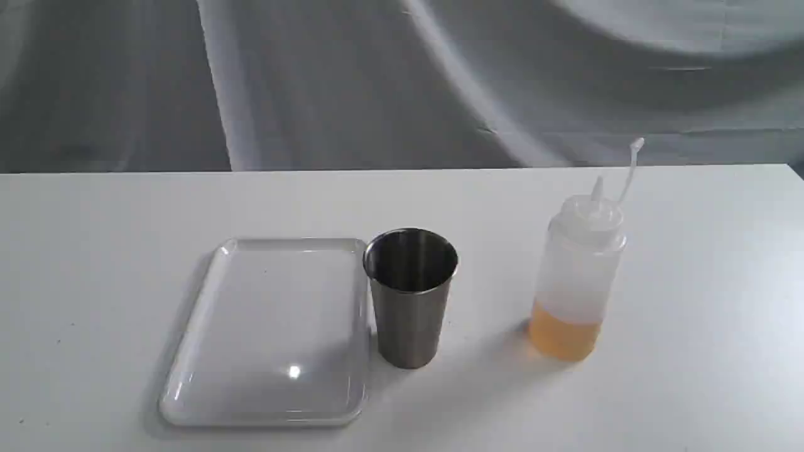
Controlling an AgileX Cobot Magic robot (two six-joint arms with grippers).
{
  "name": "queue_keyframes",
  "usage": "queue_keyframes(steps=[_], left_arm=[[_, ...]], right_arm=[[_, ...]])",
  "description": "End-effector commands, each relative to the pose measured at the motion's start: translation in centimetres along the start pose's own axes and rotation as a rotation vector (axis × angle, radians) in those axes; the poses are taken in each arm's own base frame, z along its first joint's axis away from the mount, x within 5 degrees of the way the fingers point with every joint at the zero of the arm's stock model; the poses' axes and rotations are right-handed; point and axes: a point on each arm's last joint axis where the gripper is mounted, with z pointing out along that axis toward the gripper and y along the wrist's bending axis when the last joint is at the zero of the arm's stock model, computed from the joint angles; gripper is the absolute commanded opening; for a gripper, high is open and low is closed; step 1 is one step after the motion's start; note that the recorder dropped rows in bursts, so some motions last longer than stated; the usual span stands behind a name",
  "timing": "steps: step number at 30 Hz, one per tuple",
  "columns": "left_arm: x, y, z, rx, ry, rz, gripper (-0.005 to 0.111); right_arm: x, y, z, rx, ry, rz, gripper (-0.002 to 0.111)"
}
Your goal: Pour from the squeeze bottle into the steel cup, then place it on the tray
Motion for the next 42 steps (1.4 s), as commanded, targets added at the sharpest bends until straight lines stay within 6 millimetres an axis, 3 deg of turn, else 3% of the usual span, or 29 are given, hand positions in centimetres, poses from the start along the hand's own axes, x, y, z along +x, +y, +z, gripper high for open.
queue_keyframes(steps=[1, 35, 42], left_arm=[[0.0, 0.0, 0.0, -0.003, -0.01, 0.0, 0.008], [0.0, 0.0, 0.0, -0.003, -0.01, 0.0, 0.008], [0.0, 0.0, 0.0, -0.003, -0.01, 0.0, 0.008]], right_arm=[[-0.1, 0.0, 0.0, 0.005, -0.012, 0.005, 0.0], [-0.1, 0.0, 0.0, 0.005, -0.012, 0.005, 0.0], [-1.3, 0.2, -0.1, -0.023, -0.15, 0.007, 0.0]])
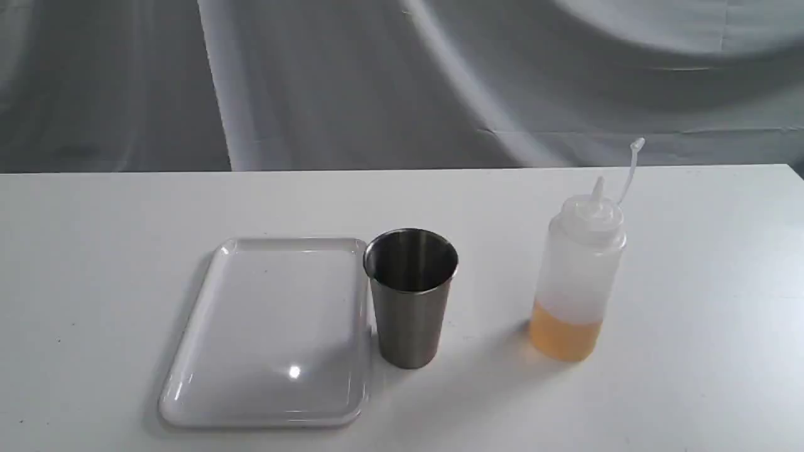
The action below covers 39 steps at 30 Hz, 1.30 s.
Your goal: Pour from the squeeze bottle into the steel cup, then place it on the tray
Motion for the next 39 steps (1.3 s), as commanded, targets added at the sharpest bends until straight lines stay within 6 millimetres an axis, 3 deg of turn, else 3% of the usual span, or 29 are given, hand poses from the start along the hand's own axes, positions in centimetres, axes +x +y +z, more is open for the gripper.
queue_keyframes(steps=[1, 8, 12, 17, 27, 34, 39], left_arm=[[0.1, 0.0, 0.0, -0.003, -0.008, 0.0, 0.008], [0.1, 0.0, 0.0, -0.003, -0.008, 0.0, 0.008], [0.1, 0.0, 0.0, -0.003, -0.008, 0.0, 0.008], [0.1, 0.0, 0.0, -0.003, -0.008, 0.0, 0.008], [0.1, 0.0, 0.0, -0.003, -0.008, 0.0, 0.008], [0.1, 0.0, 0.0, -0.003, -0.008, 0.0, 0.008], [0.1, 0.0, 0.0, -0.003, -0.008, 0.0, 0.008]], right_arm=[[-0.9, 0.2, -0.1, -0.016, -0.111, 0.032, 0.0], [-3.3, 0.4, -0.7, -0.103, -0.37, 0.299, 0.0], [-4.3, 0.4, -1.2, -0.121, -0.489, 0.309, 0.0], [-5.7, 0.7, -1.8, -0.131, -0.544, 0.194, 0.0], [-14.1, 1.4, -5.0, -0.156, -0.701, 0.028, 0.0], [-19.7, 3.0, -3.6, -0.294, -0.707, -0.044, 0.0], [-21.8, 6.0, -1.6, -0.593, -0.668, -0.25, 0.0]])
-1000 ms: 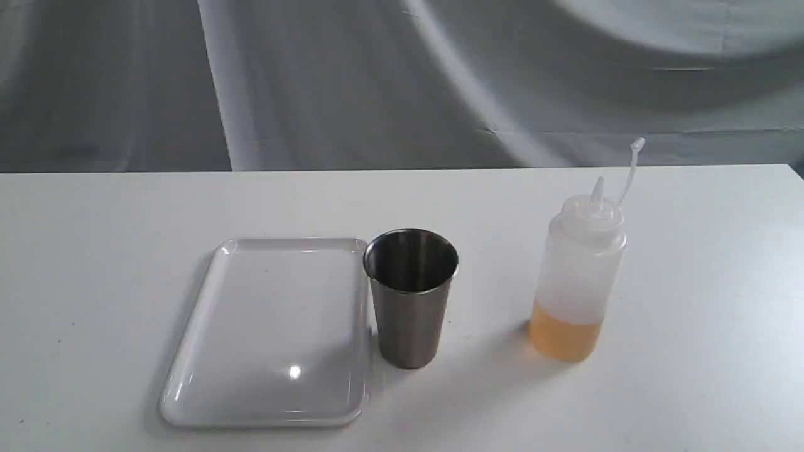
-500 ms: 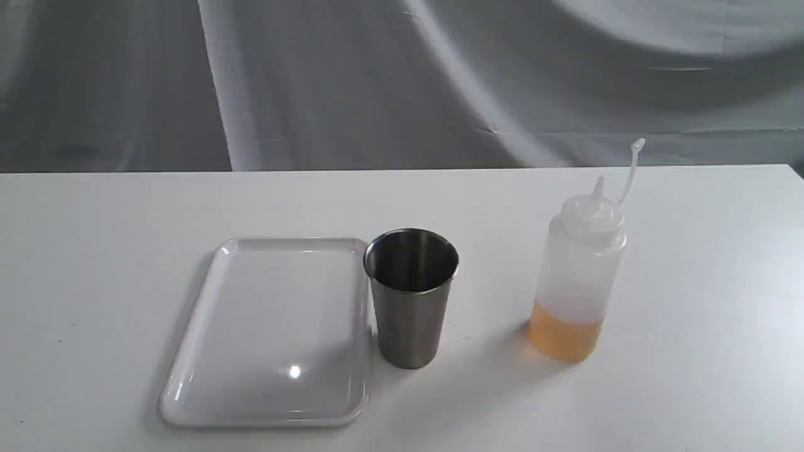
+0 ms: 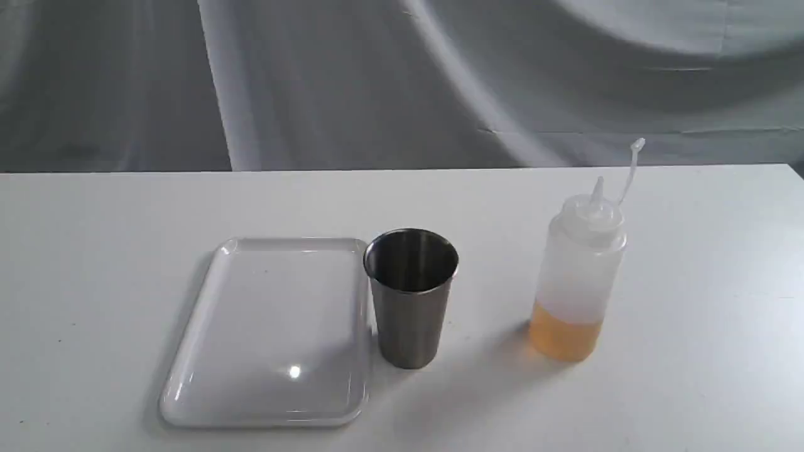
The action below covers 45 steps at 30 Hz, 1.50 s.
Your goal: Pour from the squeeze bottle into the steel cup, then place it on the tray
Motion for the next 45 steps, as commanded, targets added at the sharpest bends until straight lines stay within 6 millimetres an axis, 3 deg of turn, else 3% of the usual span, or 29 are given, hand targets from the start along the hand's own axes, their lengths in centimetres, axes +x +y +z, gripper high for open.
queue_keyframes(steps=[1, 6, 13, 18, 27, 36, 41, 45], left_arm=[[0.1, 0.0, 0.0, -0.003, -0.008, 0.0, 0.008], [0.1, 0.0, 0.0, -0.003, -0.008, 0.0, 0.008], [0.1, 0.0, 0.0, -0.003, -0.008, 0.0, 0.008], [0.1, 0.0, 0.0, -0.002, -0.008, 0.0, 0.008], [0.1, 0.0, 0.0, -0.002, -0.008, 0.0, 0.008], [0.1, 0.0, 0.0, -0.002, -0.008, 0.0, 0.008], [0.1, 0.0, 0.0, -0.002, -0.008, 0.0, 0.008], [0.1, 0.0, 0.0, -0.002, -0.008, 0.0, 0.008]], right_arm=[[0.4, 1.3, 2.4, -0.264, 0.061, -0.066, 0.0], [3.3, 0.3, 5.5, -0.319, 0.225, 0.045, 0.0], [7.2, -1.4, 7.2, -0.221, 0.404, 0.065, 0.0], [7.8, -2.3, 7.3, -0.124, 0.445, 0.046, 0.0], [7.7, -3.5, 7.4, 0.037, 0.433, 0.166, 0.0], [8.2, -4.0, 7.5, 0.098, 0.456, 0.188, 0.0], [10.4, -4.0, 8.5, 0.049, 0.507, 0.237, 0.0], [12.6, -4.0, 9.7, 0.016, 0.511, 0.383, 0.0]])
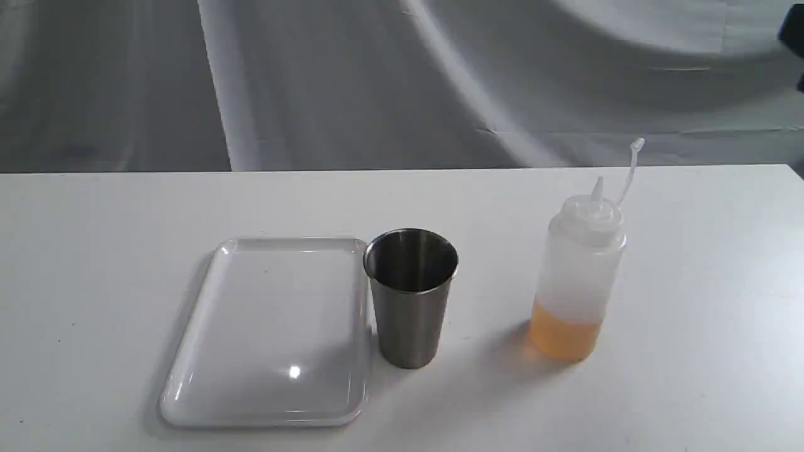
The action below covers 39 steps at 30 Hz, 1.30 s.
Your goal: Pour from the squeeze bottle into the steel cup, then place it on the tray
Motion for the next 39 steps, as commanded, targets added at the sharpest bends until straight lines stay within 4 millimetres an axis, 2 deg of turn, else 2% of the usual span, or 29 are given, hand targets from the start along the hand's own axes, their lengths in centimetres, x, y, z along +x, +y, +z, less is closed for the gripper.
queue_keyframes(steps=[1, 4, 6, 9, 13, 17, 25, 39], left_arm=[[0.1, 0.0, 0.0, -0.002, -0.008, 0.0, 0.008], [0.1, 0.0, 0.0, -0.002, -0.008, 0.0, 0.008], [0.1, 0.0, 0.0, -0.002, -0.008, 0.0, 0.008], [0.1, 0.0, 0.0, -0.002, -0.008, 0.0, 0.008], [0.1, 0.0, 0.0, -0.002, -0.008, 0.0, 0.008], [0.1, 0.0, 0.0, -0.002, -0.008, 0.0, 0.008], [0.1, 0.0, 0.0, -0.002, -0.008, 0.0, 0.008], [0.1, 0.0, 0.0, -0.002, -0.008, 0.0, 0.008]], right_arm=[[0.8, -0.7, 1.6, -0.015, -0.002, 0.138, 0.0], [1.7, -1.0, 2.6, 0.054, 0.021, 0.258, 0.0], [2.3, -1.1, 3.0, 0.116, 0.058, 0.243, 0.0], [3.0, -0.6, 3.3, 0.138, 0.117, 0.052, 0.0], [4.3, 1.1, 3.4, 0.071, 0.152, -0.258, 0.0], [6.2, 2.2, 3.2, 0.01, 0.12, -0.417, 0.0], [10.7, 1.5, 2.4, 0.057, 0.158, -0.282, 0.0], [16.7, 1.1, 1.0, 0.033, 0.264, -0.28, 0.0]])
